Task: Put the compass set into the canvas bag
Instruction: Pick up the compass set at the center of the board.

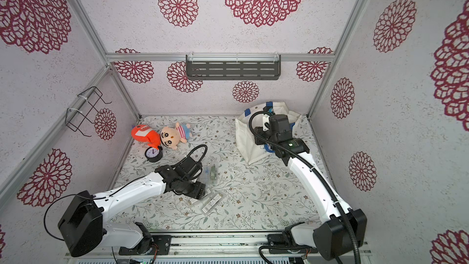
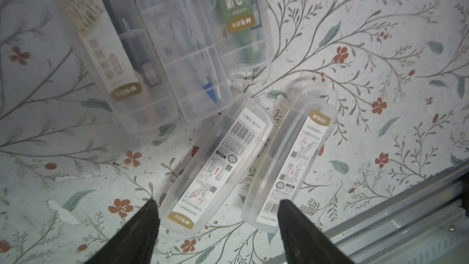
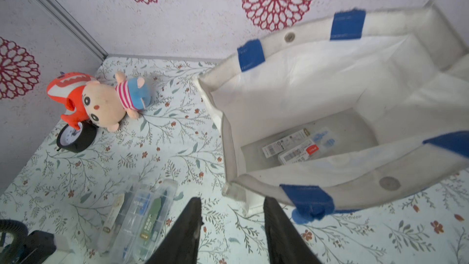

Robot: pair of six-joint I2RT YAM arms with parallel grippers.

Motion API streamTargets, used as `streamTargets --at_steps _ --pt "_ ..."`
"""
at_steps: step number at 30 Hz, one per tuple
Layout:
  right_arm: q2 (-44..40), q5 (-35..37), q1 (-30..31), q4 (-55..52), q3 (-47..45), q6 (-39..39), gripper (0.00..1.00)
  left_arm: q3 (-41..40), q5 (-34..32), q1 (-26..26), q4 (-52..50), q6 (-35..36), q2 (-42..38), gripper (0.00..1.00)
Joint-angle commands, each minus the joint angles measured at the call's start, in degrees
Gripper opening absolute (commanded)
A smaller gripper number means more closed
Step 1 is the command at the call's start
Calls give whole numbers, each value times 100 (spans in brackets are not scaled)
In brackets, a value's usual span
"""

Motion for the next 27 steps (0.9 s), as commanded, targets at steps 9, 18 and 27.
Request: streamTargets --at_steps 9,18,27 --pt "-715 -251 51 115 -575 213 44 640 215 -877 201 595 894 73" --pt "-949 -315 49 3 -738 198 45 709 174 -1069 361 422 1490 70" --pt "-968 -376 57 -3 -752 193 45 687 179 -1200 467 378 1837 69"
